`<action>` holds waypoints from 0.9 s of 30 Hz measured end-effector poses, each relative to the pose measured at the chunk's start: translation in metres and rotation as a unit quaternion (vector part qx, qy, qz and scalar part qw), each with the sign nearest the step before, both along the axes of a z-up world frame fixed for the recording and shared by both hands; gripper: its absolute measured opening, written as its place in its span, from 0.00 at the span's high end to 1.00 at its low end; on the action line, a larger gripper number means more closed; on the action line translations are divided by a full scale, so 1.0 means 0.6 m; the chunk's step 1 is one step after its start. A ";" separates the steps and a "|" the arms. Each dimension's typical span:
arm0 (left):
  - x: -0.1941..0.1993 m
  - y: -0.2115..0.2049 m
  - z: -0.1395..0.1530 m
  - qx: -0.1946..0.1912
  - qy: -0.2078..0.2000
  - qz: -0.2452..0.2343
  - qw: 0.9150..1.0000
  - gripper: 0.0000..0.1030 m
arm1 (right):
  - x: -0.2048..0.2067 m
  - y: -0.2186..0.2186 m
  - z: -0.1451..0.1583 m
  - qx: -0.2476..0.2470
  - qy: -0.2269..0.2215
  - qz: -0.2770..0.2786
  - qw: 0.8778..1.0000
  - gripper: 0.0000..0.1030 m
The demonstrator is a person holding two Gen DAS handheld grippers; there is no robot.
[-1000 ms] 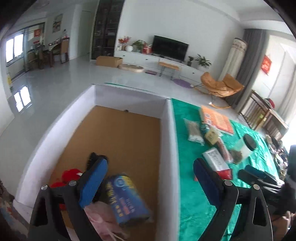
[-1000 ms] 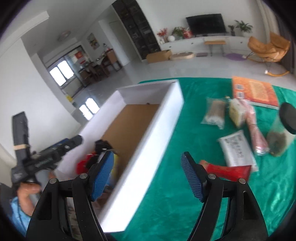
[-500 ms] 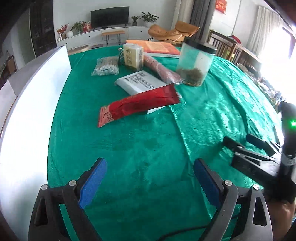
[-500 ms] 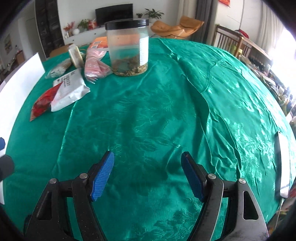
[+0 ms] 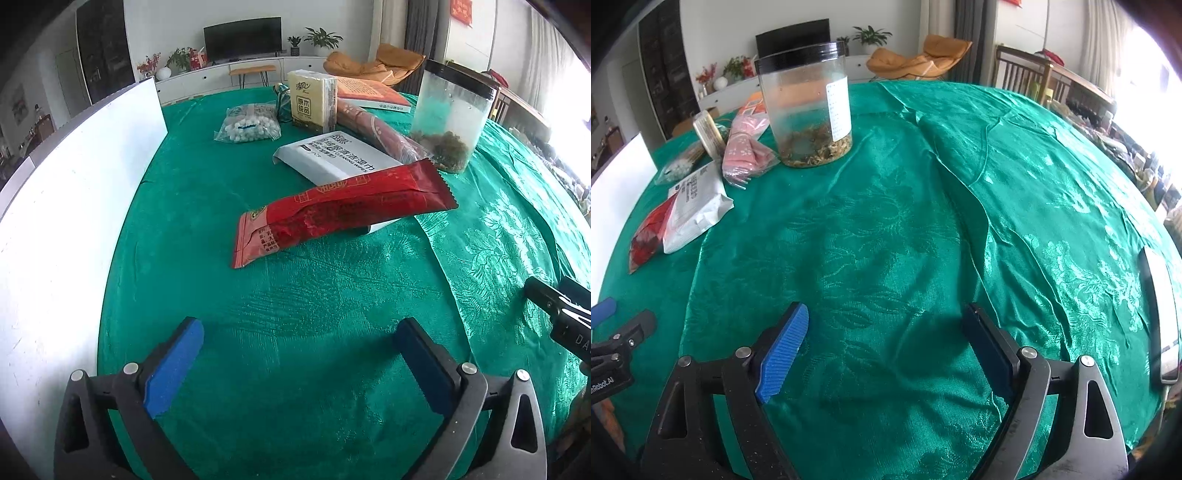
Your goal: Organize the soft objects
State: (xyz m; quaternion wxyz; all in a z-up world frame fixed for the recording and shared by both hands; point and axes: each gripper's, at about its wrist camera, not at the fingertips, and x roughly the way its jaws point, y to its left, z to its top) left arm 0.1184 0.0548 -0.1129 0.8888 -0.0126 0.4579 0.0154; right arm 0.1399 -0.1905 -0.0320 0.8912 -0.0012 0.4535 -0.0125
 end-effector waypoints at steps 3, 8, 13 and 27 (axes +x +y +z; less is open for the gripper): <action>0.000 -0.001 0.001 0.000 0.000 0.000 1.000 0.00 | 0.000 0.000 0.000 0.000 0.000 0.000 1.000 0.14; -0.001 -0.002 0.001 0.000 0.000 0.000 1.000 0.00 | 0.000 0.001 0.000 0.000 0.000 0.000 1.000 0.14; -0.001 -0.001 0.001 0.000 0.000 0.000 1.000 0.00 | 0.000 0.001 0.000 0.000 0.000 0.000 1.000 0.13; -0.001 -0.001 0.001 0.000 0.000 0.000 1.000 0.00 | -0.001 0.001 0.000 0.000 0.000 0.000 1.000 0.13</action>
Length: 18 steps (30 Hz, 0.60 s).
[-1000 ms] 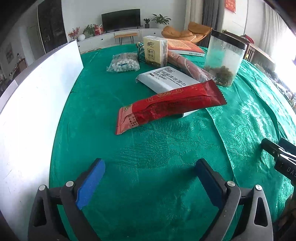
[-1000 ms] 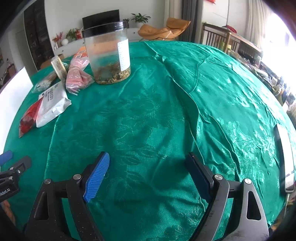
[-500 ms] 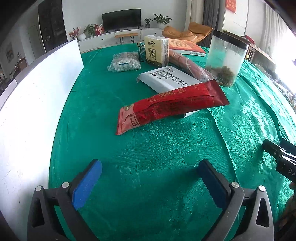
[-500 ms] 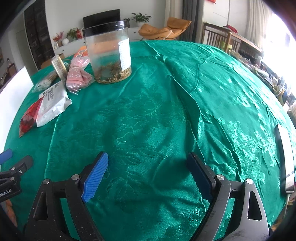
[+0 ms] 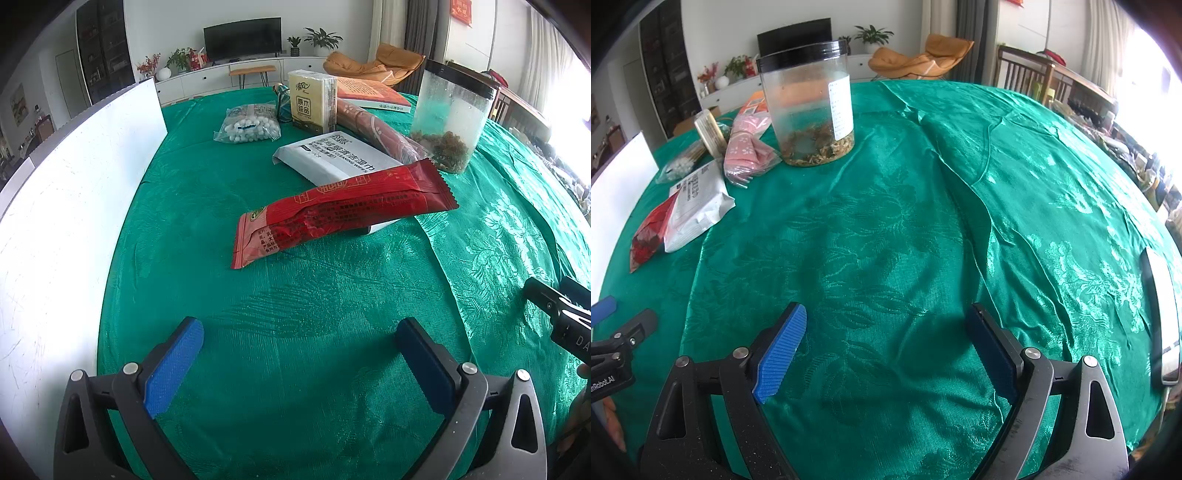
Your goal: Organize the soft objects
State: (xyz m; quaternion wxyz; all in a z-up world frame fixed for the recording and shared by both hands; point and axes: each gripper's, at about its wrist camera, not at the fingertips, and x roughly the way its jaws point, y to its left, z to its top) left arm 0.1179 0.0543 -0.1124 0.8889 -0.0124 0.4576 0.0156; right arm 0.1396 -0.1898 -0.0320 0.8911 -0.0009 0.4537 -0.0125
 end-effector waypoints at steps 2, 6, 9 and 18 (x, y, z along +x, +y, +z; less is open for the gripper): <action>-0.001 -0.001 0.000 0.000 0.000 0.000 1.000 0.00 | 0.000 0.000 0.000 0.000 0.000 0.000 1.000 0.13; 0.000 0.000 0.000 0.000 0.000 0.000 1.000 0.00 | 0.000 0.000 0.000 0.000 0.000 0.000 1.000 0.13; 0.000 0.000 0.000 0.000 0.000 0.000 1.000 0.00 | 0.000 0.000 0.000 0.000 0.000 0.000 1.000 0.13; 0.000 0.000 0.000 0.000 0.000 0.000 1.000 0.00 | 0.000 0.000 0.000 0.000 0.000 0.000 1.000 0.13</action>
